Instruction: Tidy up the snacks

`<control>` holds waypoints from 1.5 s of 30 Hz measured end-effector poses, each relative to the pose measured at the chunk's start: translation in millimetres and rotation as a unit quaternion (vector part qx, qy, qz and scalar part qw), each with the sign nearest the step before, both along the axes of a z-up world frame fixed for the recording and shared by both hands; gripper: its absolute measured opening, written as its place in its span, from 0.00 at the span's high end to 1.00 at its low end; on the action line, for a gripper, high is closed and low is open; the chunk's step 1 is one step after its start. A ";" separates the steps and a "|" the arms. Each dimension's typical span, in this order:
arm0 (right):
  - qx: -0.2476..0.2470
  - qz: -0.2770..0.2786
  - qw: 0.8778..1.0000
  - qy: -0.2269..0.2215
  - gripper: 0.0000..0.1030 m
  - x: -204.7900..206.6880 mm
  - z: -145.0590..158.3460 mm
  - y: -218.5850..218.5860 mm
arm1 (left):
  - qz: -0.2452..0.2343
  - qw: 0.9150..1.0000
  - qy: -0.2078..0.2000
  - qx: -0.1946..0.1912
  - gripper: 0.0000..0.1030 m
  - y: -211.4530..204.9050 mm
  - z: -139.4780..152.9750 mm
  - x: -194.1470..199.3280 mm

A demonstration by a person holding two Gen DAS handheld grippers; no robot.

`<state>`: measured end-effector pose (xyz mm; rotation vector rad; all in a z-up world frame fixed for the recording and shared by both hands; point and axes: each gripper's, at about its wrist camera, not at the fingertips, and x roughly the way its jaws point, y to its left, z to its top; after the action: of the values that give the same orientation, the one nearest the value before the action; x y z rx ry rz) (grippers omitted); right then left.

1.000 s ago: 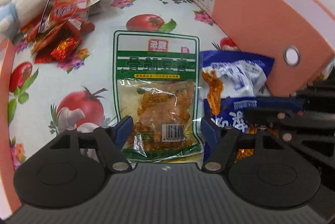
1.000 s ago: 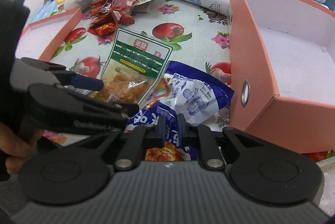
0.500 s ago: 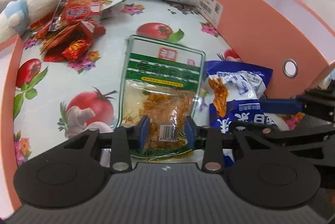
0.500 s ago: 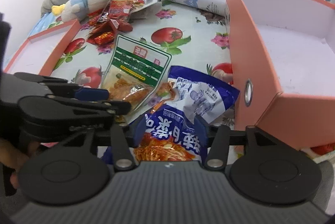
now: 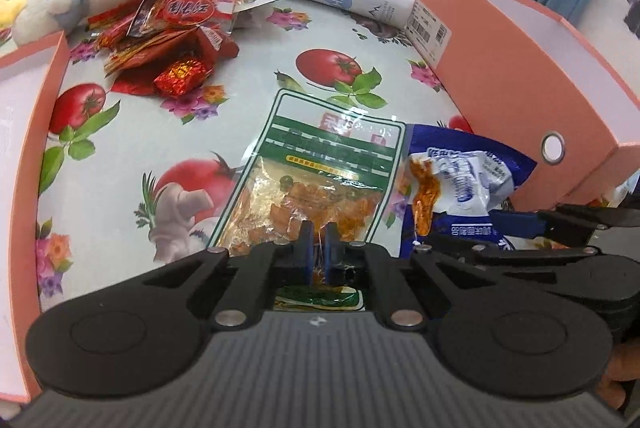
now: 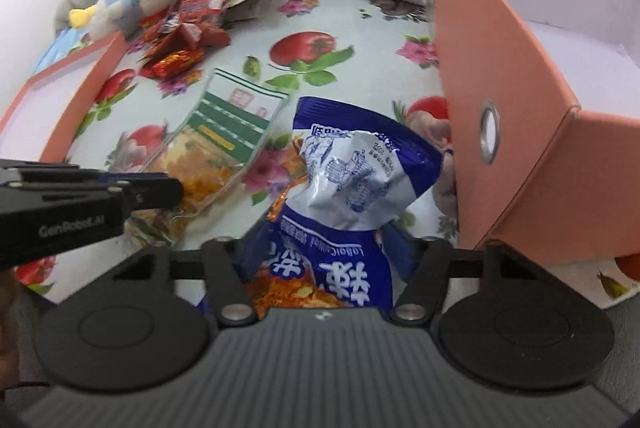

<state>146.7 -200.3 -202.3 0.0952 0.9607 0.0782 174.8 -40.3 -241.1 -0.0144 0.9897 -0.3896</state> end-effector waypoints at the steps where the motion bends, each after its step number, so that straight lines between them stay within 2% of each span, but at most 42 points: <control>1: 0.002 0.001 1.000 -0.002 0.49 0.2 1.7 -0.4 | 0.003 1.000 0.001 -0.003 0.96 1.4 0.9 -0.8; 3: -0.003 0.003 1.000 -0.006 0.55 -0.2 5.0 0.7 | 0.010 1.000 0.004 -0.008 0.97 4.6 2.7 -1.6; 5: -0.009 0.005 1.000 -0.010 0.57 -0.5 8.5 2.3 | 0.018 1.000 0.009 -0.017 0.97 8.8 3.3 -2.2; 15: -0.005 0.015 1.000 -0.025 0.59 -1.7 25.7 1.8 | 0.038 0.998 0.005 -0.041 1.00 18.5 17.4 -5.9; 22: -0.005 0.021 1.000 -0.010 0.59 -0.2 18.3 2.2 | 0.016 1.000 0.006 -0.022 0.98 18.2 15.5 0.5; 23: -0.003 0.023 1.000 -0.008 0.59 -1.2 17.2 2.4 | 0.013 1.000 0.003 -0.016 0.95 19.0 14.8 1.1; 24: -0.002 0.024 1.000 -0.006 0.59 -2.2 16.0 2.6 | 0.005 1.000 0.004 -0.010 0.83 19.1 14.1 1.8; 25: -0.002 0.024 1.000 -0.005 0.59 -3.2 15.0 2.3 | -0.012 1.000 0.009 -0.007 0.58 18.4 13.1 3.5; 26: -0.001 0.022 1.000 -0.004 0.59 -4.1 14.4 1.3 | -0.022 1.000 0.007 -0.003 0.44 17.9 12.6 4.3; 27: 0.000 0.020 1.000 -0.004 0.58 -4.8 14.1 0.2 | -0.029 1.000 0.000 0.007 0.22 16.6 12.6 4.5; 28: 0.000 0.019 1.000 -0.004 0.58 -5.7 14.1 -0.9 | -0.038 0.999 -0.009 0.022 0.15 13.6 12.9 4.8; 30: -0.001 0.015 1.000 -0.004 0.58 -6.4 14.7 -3.0 | -0.061 0.997 -0.023 0.046 0.13 7.6 13.7 5.6; 32: -0.001 0.014 1.000 -0.004 0.58 -6.8 15.8 -4.0 | -0.092 0.994 -0.014 0.059 0.08 0.5 9.6 9.7; 38: -0.005 0.018 1.000 -0.002 0.59 -9.5 16.4 -7.1 | -0.128 0.984 0.008 0.121 0.08 -14.8 -15.1 14.5; 39: -0.005 0.016 1.000 -0.001 0.59 -9.9 15.6 -8.2 | -0.130 0.983 0.005 0.131 0.05 -15.8 -18.9 13.7; 42: -0.002 0.011 1.000 0.004 0.58 -9.4 12.0 -12.2 | -0.111 0.987 0.006 0.119 0.05 -10.1 -21.5 14.5; 45: 0.003 0.010 1.000 0.004 0.59 -9.8 10.3 -14.2 | -0.095 0.990 0.004 0.108 0.11 -4.6 -21.7 15.3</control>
<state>136.9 -214.5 -192.0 0.0915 0.9704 0.0983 190.0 -44.9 -262.8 0.2773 1.0398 -0.4546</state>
